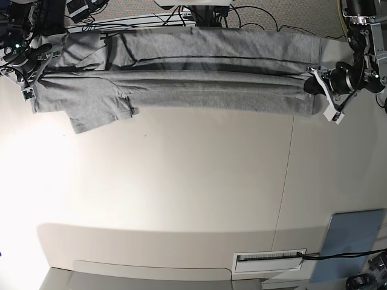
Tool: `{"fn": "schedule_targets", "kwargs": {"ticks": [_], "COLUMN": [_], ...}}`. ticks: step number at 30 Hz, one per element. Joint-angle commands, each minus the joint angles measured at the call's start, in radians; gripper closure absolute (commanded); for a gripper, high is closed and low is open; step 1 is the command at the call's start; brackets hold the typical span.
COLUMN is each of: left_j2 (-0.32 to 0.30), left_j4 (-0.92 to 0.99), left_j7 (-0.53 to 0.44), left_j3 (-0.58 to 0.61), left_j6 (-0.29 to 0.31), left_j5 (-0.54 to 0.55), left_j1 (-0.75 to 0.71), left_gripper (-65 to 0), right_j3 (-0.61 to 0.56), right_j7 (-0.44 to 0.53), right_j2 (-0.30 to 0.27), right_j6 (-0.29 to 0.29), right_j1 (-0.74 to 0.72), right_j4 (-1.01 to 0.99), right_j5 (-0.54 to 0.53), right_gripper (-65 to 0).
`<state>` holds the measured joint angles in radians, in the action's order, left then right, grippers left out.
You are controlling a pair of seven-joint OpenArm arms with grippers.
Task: Fold the T-shirt properly
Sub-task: 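Lower the folded edge onto the shirt and open both grippers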
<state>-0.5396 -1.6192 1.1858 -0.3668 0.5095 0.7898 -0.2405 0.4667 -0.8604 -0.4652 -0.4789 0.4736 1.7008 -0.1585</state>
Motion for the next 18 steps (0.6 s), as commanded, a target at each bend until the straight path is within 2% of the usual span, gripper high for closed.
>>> {"fn": "schedule_targets", "kwargs": {"ticks": [1,4,6,10,11,13,15,18], "left_j2": [-0.040,-0.060,-0.071,-0.079,-0.079,-0.079,-0.079,-0.082], "left_j4": [-0.016,-0.016,-0.016,-0.016,-0.016,-0.016,-0.016,-0.016], "left_j7": [0.004,0.005,0.011,0.031,0.044,0.064,0.064,0.063], "left_j3": [-0.011,-0.011,-0.011,-0.011,-0.011,-0.011,-0.011,-0.011], "left_j6": [-0.010,-0.010,-0.010,0.033,0.042,0.043,0.042,0.042], "left_j5": [-0.023,0.010,0.027,0.034,0.034,0.034,0.034,0.033], "left_j1": [0.005,0.005,0.005,0.005,0.005,0.005,0.005,0.005], "left_gripper": [0.0,0.0,-4.0,-25.6,-31.6,-41.1,-44.3,-44.3], "right_j3": [0.019,0.019,0.019,0.019,0.019,0.020,0.020,0.020], "right_j7": [-0.010,-0.004,-0.003,0.002,0.002,0.005,0.032,0.076], "right_j2": [-0.026,-0.026,-0.026,-0.029,-0.029,-0.033,-0.034,-0.034], "right_j6": [0.027,0.027,0.014,-0.035,-0.035,-0.031,-0.018,0.023], "right_j1": [0.000,0.000,0.000,-0.009,-0.010,-0.011,-0.011,-0.011], "right_j4": [0.012,0.012,0.012,0.012,0.012,0.012,0.012,0.013], "right_j5": [0.027,0.027,0.028,0.027,0.028,0.028,0.024,-0.005], "right_gripper": [0.0,0.0,-2.1,-21.0,-23.9,-25.0,-25.0,-25.0]}}
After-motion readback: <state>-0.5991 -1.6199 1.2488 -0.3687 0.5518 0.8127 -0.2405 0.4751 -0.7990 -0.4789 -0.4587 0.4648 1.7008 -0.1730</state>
